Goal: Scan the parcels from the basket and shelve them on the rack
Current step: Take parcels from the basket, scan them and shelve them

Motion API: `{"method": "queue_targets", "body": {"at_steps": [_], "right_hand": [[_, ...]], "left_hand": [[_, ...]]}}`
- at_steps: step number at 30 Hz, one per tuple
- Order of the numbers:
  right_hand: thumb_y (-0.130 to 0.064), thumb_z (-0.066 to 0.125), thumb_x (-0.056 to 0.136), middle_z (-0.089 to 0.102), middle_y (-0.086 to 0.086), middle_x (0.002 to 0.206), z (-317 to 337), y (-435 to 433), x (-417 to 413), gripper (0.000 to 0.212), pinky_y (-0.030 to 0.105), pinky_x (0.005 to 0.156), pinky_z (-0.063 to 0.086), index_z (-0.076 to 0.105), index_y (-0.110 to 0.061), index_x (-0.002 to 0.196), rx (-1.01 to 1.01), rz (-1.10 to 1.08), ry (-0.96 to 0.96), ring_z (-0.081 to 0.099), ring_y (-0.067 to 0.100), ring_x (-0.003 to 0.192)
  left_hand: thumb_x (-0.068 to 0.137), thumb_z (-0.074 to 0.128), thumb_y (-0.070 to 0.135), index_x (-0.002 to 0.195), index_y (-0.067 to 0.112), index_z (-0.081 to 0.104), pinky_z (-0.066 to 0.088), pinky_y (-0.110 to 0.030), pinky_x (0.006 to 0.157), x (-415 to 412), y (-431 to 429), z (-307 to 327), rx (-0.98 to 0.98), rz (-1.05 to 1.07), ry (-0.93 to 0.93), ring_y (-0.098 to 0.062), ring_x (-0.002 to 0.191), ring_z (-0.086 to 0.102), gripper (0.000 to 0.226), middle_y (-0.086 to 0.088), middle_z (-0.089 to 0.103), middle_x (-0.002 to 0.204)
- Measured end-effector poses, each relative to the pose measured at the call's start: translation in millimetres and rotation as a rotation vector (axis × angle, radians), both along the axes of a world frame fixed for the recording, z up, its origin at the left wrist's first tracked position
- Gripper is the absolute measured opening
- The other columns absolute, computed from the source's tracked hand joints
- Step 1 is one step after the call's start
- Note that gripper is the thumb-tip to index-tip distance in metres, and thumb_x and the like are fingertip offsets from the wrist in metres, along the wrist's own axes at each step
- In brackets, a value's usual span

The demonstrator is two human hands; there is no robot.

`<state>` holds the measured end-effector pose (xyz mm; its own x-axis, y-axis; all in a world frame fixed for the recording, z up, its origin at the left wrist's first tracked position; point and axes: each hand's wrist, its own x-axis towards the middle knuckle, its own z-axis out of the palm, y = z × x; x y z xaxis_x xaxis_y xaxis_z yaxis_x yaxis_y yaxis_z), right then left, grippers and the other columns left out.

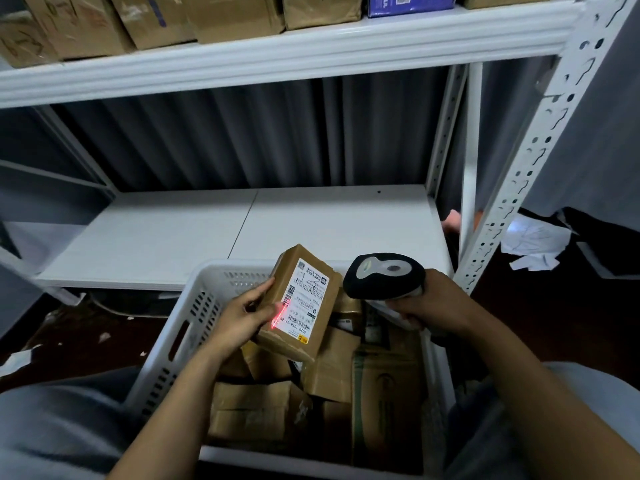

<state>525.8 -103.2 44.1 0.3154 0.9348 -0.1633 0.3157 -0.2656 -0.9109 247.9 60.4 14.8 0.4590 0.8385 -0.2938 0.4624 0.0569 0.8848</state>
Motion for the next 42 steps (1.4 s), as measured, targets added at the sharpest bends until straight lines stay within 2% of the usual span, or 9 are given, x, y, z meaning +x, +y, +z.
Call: {"method": "queue_targets", "body": {"at_steps": [5, 14, 19, 22, 24, 27, 33, 38, 42], "right_hand": [[-0.009, 0.074, 0.081, 0.065, 0.032, 0.072, 3.9, -1.6, -0.9, 0.022, 0.034, 0.056, 0.047, 0.067, 0.005, 0.096, -0.006, 0.005, 0.003, 0.057, 0.028, 0.056], [-0.008, 0.072, 0.082, 0.060, 0.015, 0.055, 8.4, -4.9, -4.7, 0.013, 0.030, 0.051, 0.045, 0.067, 0.003, 0.085, -0.007, -0.012, 0.008, 0.054, 0.023, 0.049], [-0.001, 0.069, 0.083, 0.058, 0.008, 0.049, 17.8, -10.5, -13.9, 0.016, 0.027, 0.047, 0.042, 0.064, -0.002, 0.069, 0.055, -0.163, 0.150, 0.051, 0.019, 0.043], [0.003, 0.065, 0.086, 0.063, 0.018, 0.059, 30.6, -14.4, -16.6, 0.010, 0.033, 0.054, 0.049, 0.066, 0.005, 0.076, 0.149, -0.222, 0.223, 0.056, 0.024, 0.049], [0.003, 0.061, 0.089, 0.068, 0.017, 0.068, 41.5, -16.2, -20.3, 0.006, 0.034, 0.054, 0.054, 0.065, 0.002, 0.085, 0.243, -0.281, 0.348, 0.061, 0.027, 0.053], [0.003, 0.059, 0.090, 0.072, 0.020, 0.077, 62.8, -14.0, -25.8, 0.007, 0.031, 0.061, 0.059, 0.066, 0.002, 0.090, 0.340, -0.354, 0.494, 0.069, 0.023, 0.059], [0.000, 0.062, 0.087, 0.073, 0.017, 0.081, 131.2, -14.7, -26.3, 0.009, 0.032, 0.071, 0.060, 0.069, 0.001, 0.093, 0.552, -0.390, 0.463, 0.071, 0.023, 0.071], [0.000, 0.063, 0.087, 0.074, 0.014, 0.075, 197.5, -10.7, -24.7, 0.008, 0.025, 0.064, 0.060, 0.070, 0.000, 0.089, 0.727, -0.426, 0.497, 0.070, 0.019, 0.064], [0.001, 0.063, 0.088, 0.073, 0.012, 0.072, 249.1, -2.2, -22.8, 0.009, 0.025, 0.063, 0.059, 0.070, -0.002, 0.084, 0.815, -0.430, 0.438, 0.069, 0.017, 0.061]], "left_hand": [[0.043, 0.081, 0.070, 0.123, 0.049, 0.058, 0.040, -0.039, 0.110, 0.7, 0.9, -4.3, -0.009, -0.046, -0.020, -0.007, 0.118, 0.058, 0.086, 0.013, 0.061, 0.129], [0.071, 0.076, 0.039, 0.130, 0.044, 0.054, 0.043, -0.033, 0.106, 4.4, -5.1, 4.8, 0.003, -0.068, -0.048, -0.008, 0.116, 0.057, 0.063, 0.008, 0.059, 0.131], [0.087, 0.068, 0.026, 0.131, 0.044, 0.049, 0.052, -0.012, 0.071, 14.6, -10.7, 20.8, 0.021, 0.001, -0.125, -0.002, 0.095, 0.064, 0.052, 0.008, 0.064, 0.115], [0.087, 0.067, 0.032, 0.117, 0.056, 0.052, 0.056, -0.037, 0.088, 26.5, -12.1, 36.9, 0.015, 0.003, -0.186, -0.014, 0.099, 0.068, 0.042, 0.005, 0.069, 0.114], [0.088, 0.067, 0.032, 0.115, 0.055, 0.054, 0.052, -0.046, 0.095, 37.9, -14.2, 52.5, -0.002, 0.011, -0.269, -0.020, 0.100, 0.069, 0.038, 0.001, 0.072, 0.110], [0.091, 0.063, 0.027, 0.122, 0.043, 0.054, 0.054, -0.041, 0.086, 61.3, -19.2, 81.9, -0.033, 0.013, -0.413, -0.022, 0.098, 0.070, 0.036, -0.001, 0.074, 0.104], [0.093, 0.059, 0.020, 0.126, 0.024, 0.056, 0.053, -0.039, 0.077, 91.4, -20.3, 162.2, -0.047, -0.024, -0.637, -0.020, 0.095, 0.069, 0.033, -0.006, 0.070, 0.113], [0.093, 0.058, 0.013, 0.131, 0.016, 0.053, 0.048, -0.019, 0.050, 100.3, -13.7, 230.1, -0.032, -0.121, -0.741, -0.003, 0.059, 0.065, 0.038, -0.006, 0.069, 0.101], [0.092, 0.060, 0.022, 0.132, 0.027, 0.051, 0.053, -0.028, 0.058, 102.8, -14.1, 281.9, -0.060, -0.221, -0.760, -0.004, 0.073, 0.067, 0.041, 0.002, 0.069, 0.110]]}}
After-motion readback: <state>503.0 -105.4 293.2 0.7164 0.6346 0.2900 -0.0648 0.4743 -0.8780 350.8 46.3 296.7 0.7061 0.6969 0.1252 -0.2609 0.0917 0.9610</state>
